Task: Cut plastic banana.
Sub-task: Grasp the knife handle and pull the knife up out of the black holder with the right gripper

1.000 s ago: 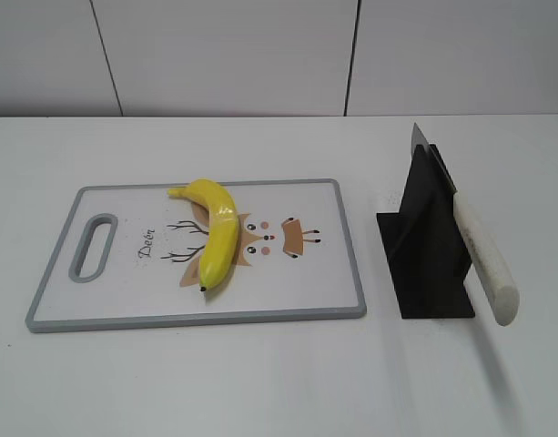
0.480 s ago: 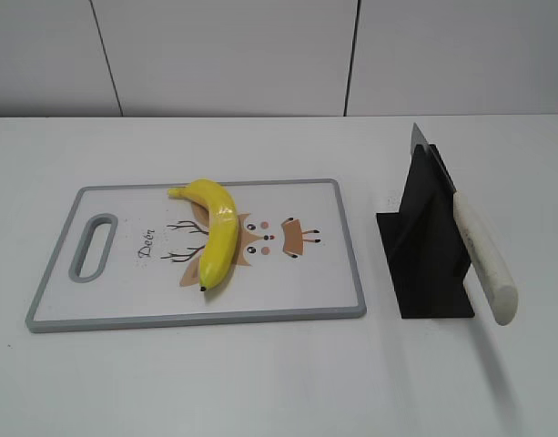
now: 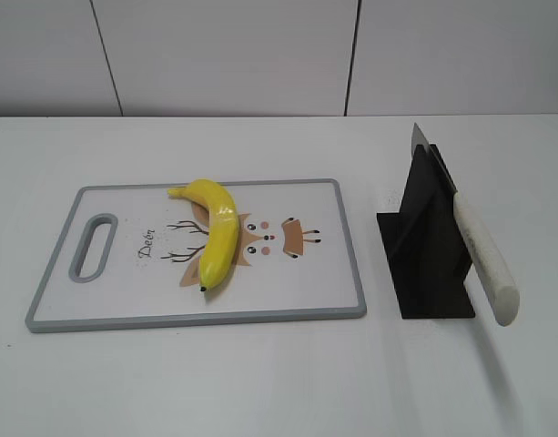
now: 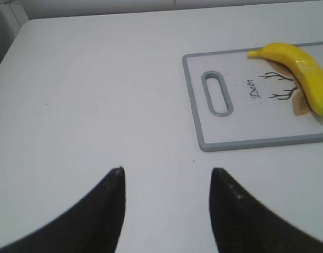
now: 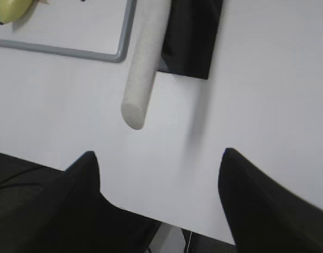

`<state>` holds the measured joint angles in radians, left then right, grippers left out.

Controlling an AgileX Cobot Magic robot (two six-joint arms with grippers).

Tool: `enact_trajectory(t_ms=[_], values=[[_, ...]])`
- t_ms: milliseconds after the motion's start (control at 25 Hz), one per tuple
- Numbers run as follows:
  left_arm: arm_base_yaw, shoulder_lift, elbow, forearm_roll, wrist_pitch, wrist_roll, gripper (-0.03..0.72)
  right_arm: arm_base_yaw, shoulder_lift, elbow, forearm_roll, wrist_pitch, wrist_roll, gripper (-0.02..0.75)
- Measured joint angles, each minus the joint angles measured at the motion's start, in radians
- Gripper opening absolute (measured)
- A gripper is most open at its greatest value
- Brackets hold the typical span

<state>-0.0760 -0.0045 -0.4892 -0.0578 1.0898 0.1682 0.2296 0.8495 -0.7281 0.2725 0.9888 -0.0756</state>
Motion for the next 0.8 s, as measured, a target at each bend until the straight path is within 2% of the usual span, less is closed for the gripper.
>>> enact_trajectory(t_ms=[200,480,800], values=[[0.000,0.000,0.000,0.000,0.000,0.000,0.479,0.088,0.215,-0.125,-0.006,0.016,0.068,0.539],[0.000,0.000,0.000,0.000,0.000,0.000,0.479,0.093,0.488,-0.268,-0.006,0.052,0.117,0.539],[0.000,0.000,0.000,0.001,0.000,0.000,0.479,0.093,0.702,-0.290,-0.006,0.058,0.148,0.539]])
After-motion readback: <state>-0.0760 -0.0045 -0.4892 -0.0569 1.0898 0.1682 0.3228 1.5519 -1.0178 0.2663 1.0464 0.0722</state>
